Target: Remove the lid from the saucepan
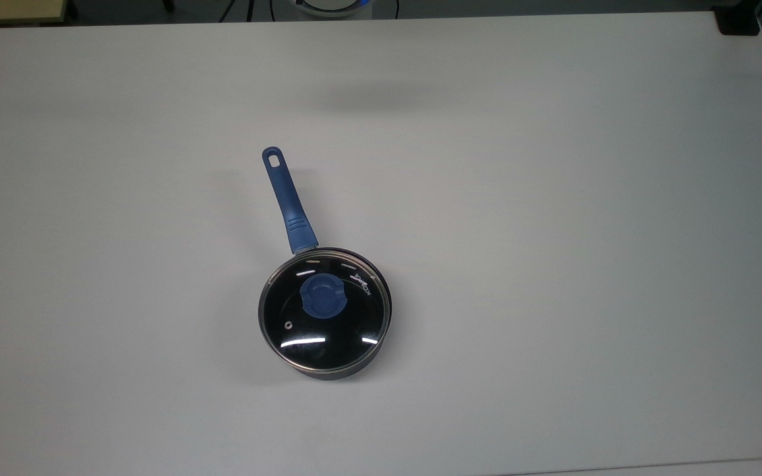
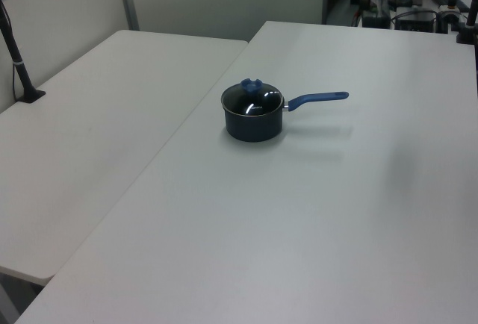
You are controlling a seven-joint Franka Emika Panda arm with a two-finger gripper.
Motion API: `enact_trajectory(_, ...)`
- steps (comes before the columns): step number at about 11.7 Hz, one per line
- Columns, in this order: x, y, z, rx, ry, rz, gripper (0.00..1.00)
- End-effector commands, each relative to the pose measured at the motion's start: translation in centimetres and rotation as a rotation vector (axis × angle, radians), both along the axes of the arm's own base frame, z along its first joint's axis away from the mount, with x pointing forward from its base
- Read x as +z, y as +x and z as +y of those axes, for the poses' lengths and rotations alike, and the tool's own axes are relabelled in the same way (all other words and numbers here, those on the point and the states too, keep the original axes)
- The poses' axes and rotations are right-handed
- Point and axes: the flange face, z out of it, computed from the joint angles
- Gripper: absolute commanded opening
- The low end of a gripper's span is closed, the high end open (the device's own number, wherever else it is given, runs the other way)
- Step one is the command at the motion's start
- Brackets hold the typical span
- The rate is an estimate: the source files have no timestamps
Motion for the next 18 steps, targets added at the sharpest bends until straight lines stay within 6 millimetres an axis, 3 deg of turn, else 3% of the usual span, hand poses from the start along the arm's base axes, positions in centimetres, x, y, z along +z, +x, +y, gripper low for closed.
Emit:
enact_trajectory(1, -0.1, 0.1, -0.1, 0.019, -0.002, -0.014, 1.00)
enact_trajectory(5, -1.7, 1.5, -0.5, 0.056, -0.026, -0.008, 1.00)
enact_trajectory(7, -2.9, 2.8, -1.5, 0.144, -0.148, -0.012, 1.00)
enact_trajectory(9, -4.0, 5.8, -0.8, 0.166, -0.197, -0.133, 1.00)
enact_trajectory(12, -9.1, 10.6, 2.0, 0.059, -0.318, -0.238, 0.98)
enact_trajectory(14, -10.5, 12.7, 4.2, -0.227, -0.238, -0.388, 0.98)
enact_trajectory(18, -15.1, 15.5, 8.3, -0.630, -0.083, -0.438, 1.00)
